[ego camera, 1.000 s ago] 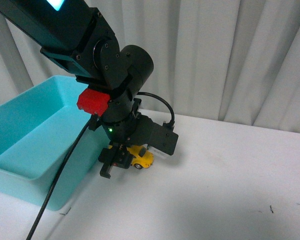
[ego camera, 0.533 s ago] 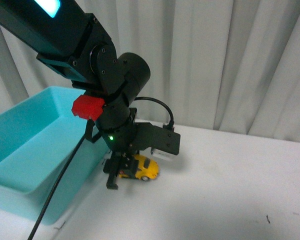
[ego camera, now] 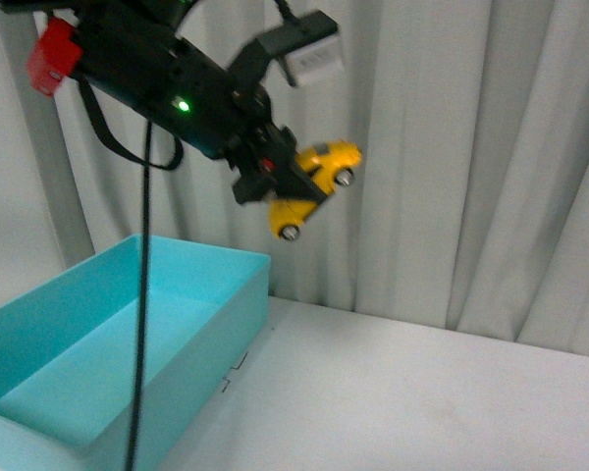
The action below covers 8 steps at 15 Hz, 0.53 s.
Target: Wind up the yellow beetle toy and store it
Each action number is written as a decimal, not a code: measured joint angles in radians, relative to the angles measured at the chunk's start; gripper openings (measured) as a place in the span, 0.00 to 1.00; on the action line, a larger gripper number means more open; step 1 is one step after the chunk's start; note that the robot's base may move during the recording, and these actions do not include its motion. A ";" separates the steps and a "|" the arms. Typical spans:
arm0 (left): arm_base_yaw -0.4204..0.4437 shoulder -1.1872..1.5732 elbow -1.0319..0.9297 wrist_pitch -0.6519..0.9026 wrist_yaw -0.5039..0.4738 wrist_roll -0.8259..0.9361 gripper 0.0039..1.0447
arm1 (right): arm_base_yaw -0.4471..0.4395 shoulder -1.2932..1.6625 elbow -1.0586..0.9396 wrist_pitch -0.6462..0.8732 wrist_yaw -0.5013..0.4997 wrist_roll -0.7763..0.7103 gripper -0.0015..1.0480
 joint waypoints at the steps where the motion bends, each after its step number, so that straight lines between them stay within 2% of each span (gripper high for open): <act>1: 0.051 -0.014 -0.003 0.037 -0.024 -0.051 0.39 | 0.000 0.000 0.000 0.000 0.000 0.000 0.94; 4: 0.211 0.011 -0.050 0.116 -0.252 -0.212 0.39 | 0.000 0.000 0.000 0.000 0.000 0.000 0.94; 6: 0.273 0.046 -0.115 0.181 -0.348 -0.290 0.39 | 0.000 0.000 0.000 0.000 0.000 0.000 0.94; 7: 0.304 0.124 -0.163 0.232 -0.439 -0.358 0.39 | 0.000 0.000 0.000 0.000 0.000 0.000 0.94; 8: 0.305 0.163 -0.169 0.239 -0.461 -0.381 0.39 | 0.000 0.000 0.000 0.000 0.000 0.000 0.94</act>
